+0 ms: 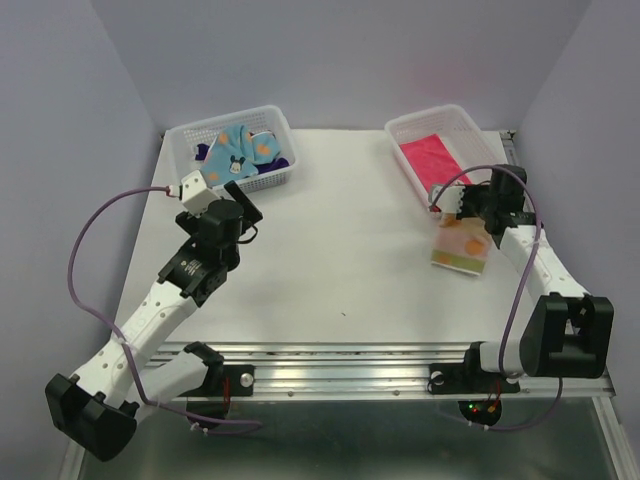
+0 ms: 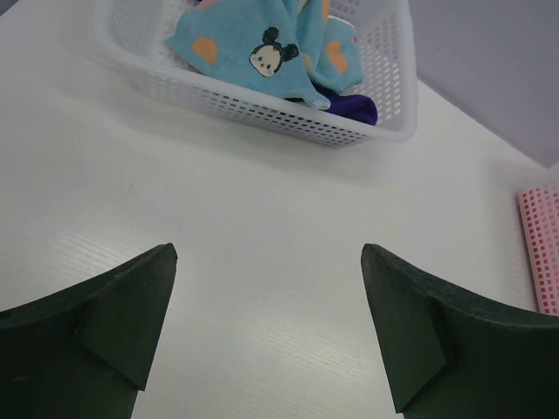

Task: Fold and stack the towels
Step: Neatly place the folded towel into the bin

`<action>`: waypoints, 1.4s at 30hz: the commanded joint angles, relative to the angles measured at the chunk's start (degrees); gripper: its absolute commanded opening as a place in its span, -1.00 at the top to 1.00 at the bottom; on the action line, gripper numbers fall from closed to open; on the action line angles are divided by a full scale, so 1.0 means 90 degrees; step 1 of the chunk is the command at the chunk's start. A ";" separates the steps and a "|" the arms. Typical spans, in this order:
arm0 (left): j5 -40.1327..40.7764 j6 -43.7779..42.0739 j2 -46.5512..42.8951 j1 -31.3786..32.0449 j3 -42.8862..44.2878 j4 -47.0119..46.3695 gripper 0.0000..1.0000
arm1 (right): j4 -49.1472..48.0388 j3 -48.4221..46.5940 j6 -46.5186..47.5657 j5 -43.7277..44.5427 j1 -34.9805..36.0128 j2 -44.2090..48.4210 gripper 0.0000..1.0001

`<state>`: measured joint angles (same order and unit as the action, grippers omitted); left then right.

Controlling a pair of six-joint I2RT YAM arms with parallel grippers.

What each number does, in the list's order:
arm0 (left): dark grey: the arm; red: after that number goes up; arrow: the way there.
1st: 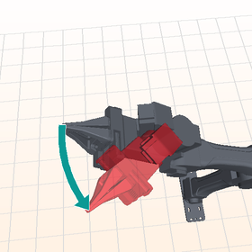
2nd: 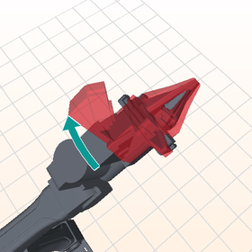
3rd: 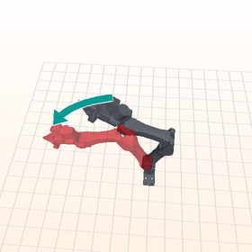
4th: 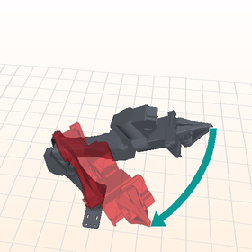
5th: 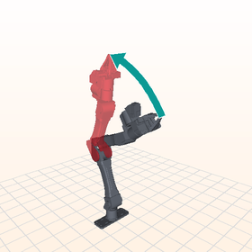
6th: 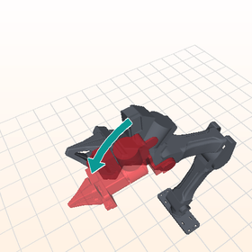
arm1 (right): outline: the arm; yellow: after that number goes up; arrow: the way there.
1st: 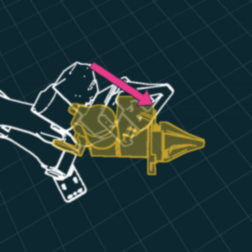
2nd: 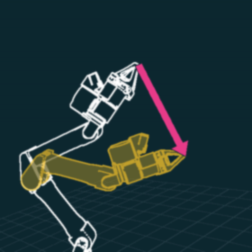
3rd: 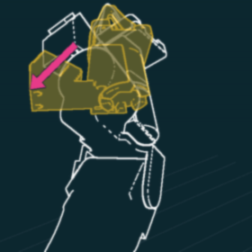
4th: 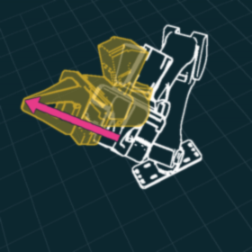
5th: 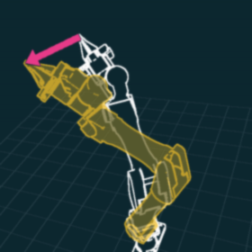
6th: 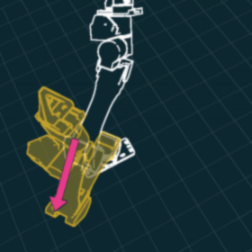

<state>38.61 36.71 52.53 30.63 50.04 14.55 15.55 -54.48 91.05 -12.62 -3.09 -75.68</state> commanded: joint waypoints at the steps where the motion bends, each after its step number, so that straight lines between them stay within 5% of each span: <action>1: 0.0310 0.0042 -0.0114 -0.0044 0.0260 0.0044 -0.98 | -0.2157 0.0008 -0.0272 -0.0667 -0.0164 0.0108 0.99; 14: 0.0398 0.0081 -0.0358 -0.0044 0.0212 0.0151 -0.97 | -0.3348 0.0009 -0.0184 -0.0941 -0.0193 0.0099 0.99; 42: 0.0592 0.0257 -0.0105 -0.0064 0.0045 0.0093 -0.98 | -0.4824 -0.1564 -0.0263 -0.1771 -0.0193 -0.3075 0.99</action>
<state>40.88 38.46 51.37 30.35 50.04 16.14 -21.17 -63.46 89.10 -25.93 -4.49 -101.71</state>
